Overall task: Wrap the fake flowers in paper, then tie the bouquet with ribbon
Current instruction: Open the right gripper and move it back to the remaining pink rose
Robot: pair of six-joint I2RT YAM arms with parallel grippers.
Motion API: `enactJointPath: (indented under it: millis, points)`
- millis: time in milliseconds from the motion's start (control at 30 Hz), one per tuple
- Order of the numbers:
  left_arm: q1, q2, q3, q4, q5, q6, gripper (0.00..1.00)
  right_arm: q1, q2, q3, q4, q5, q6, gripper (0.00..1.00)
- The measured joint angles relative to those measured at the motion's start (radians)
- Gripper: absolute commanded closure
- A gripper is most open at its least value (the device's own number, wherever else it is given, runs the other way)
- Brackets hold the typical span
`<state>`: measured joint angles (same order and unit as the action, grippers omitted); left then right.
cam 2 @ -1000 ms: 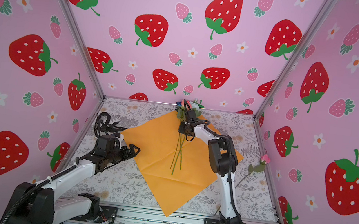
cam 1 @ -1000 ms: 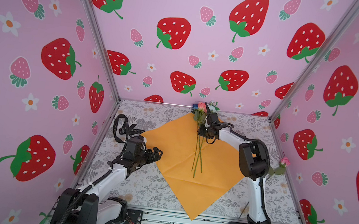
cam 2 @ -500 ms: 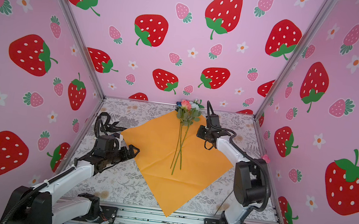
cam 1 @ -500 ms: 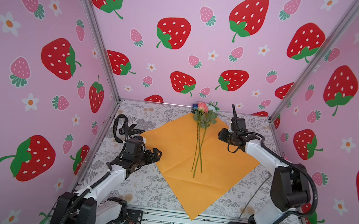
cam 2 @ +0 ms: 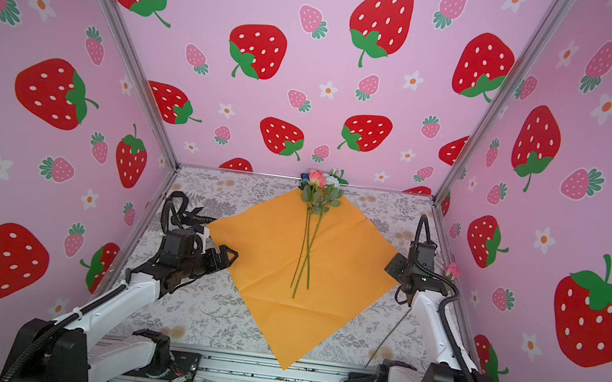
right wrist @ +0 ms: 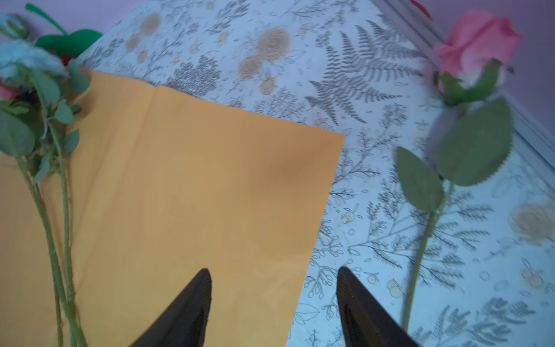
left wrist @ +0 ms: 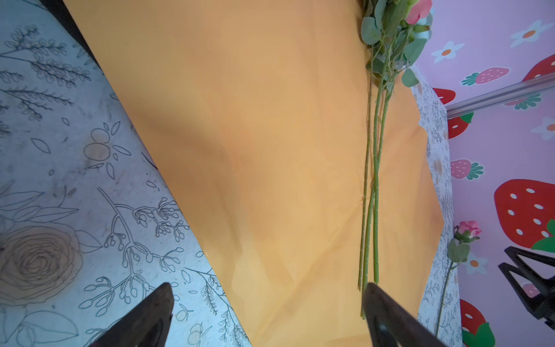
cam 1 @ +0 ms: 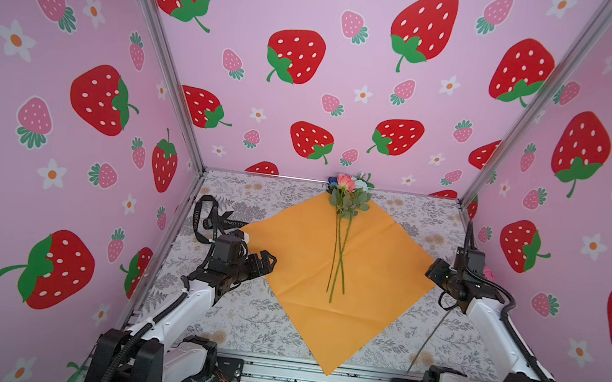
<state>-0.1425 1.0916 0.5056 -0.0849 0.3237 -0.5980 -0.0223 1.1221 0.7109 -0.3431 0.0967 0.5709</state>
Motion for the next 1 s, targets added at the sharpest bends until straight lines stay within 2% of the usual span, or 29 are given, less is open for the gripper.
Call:
enactJointPath:
  millis: [200,433,467,567,700,1000]
  points:
    - [-0.004,-0.026,0.004,-0.013,0.001,-0.002,0.01,-0.119,0.008,-0.029,-0.013,0.063,-0.019,0.06]
    - [-0.013,-0.042,0.01,-0.041,0.001,-0.009,0.01,-0.22,0.114,-0.045,0.048,0.048,-0.047,0.04]
    - [-0.016,-0.042,0.014,-0.046,0.001,-0.01,0.01,-0.234,0.127,-0.048,0.061,0.04,-0.052,0.0]
    - [-0.029,-0.042,0.031,-0.048,-0.001,-0.016,0.01,-0.275,0.165,-0.05,0.098,0.016,-0.067,0.01]
    - [-0.047,-0.042,0.043,-0.047,-0.005,-0.027,0.01,-0.308,0.214,-0.05,0.145,-0.016,-0.074,0.09]
    - [-0.079,-0.034,0.043,-0.048,-0.029,-0.035,0.01,-0.32,0.317,-0.034,0.223,-0.05,-0.069,0.16]
